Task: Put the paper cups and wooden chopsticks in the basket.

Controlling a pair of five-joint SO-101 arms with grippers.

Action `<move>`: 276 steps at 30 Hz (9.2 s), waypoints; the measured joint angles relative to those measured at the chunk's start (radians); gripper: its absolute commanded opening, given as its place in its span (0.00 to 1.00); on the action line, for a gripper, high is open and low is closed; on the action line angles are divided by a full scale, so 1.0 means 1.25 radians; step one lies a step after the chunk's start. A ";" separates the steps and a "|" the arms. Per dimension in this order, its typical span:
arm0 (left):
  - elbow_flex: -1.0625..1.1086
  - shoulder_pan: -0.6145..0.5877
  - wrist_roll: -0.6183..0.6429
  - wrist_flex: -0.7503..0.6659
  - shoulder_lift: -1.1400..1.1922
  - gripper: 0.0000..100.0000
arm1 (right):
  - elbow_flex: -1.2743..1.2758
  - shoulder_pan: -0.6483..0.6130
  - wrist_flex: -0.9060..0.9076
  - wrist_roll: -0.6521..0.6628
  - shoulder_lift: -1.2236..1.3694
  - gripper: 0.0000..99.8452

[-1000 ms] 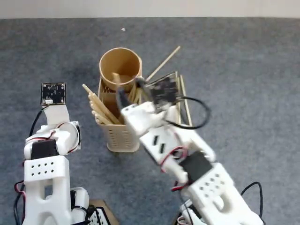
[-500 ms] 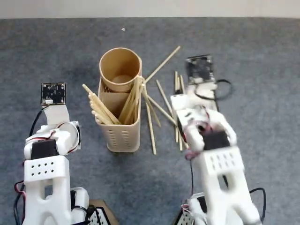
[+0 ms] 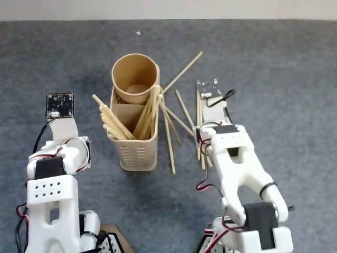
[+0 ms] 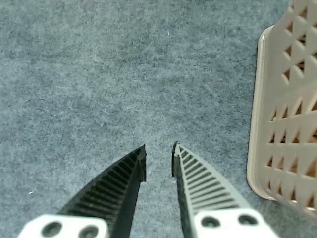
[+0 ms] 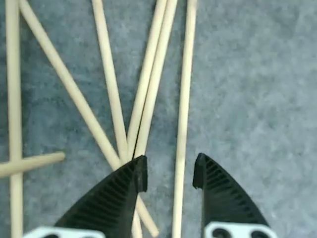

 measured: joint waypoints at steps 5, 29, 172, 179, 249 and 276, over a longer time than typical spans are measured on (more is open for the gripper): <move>0.000 0.000 0.000 0.000 0.000 0.12 | 0.000 0.000 -0.042 0.000 0.070 0.16; 0.000 0.000 0.000 0.000 0.000 0.12 | -0.066 -0.080 0.009 -0.069 0.081 0.23; 0.012 0.000 0.000 -0.017 0.000 0.12 | 0.273 0.014 -0.392 -0.149 -0.346 0.13; 0.012 0.000 0.000 -0.017 0.000 0.12 | 0.273 0.001 -0.187 -0.107 -0.346 0.13; 0.022 0.000 0.000 -0.034 0.000 0.12 | -0.107 -0.419 -0.133 -0.252 -0.577 0.00; 0.022 0.000 0.000 -0.034 0.000 0.12 | 0.090 -0.441 -0.367 -0.207 -0.579 0.12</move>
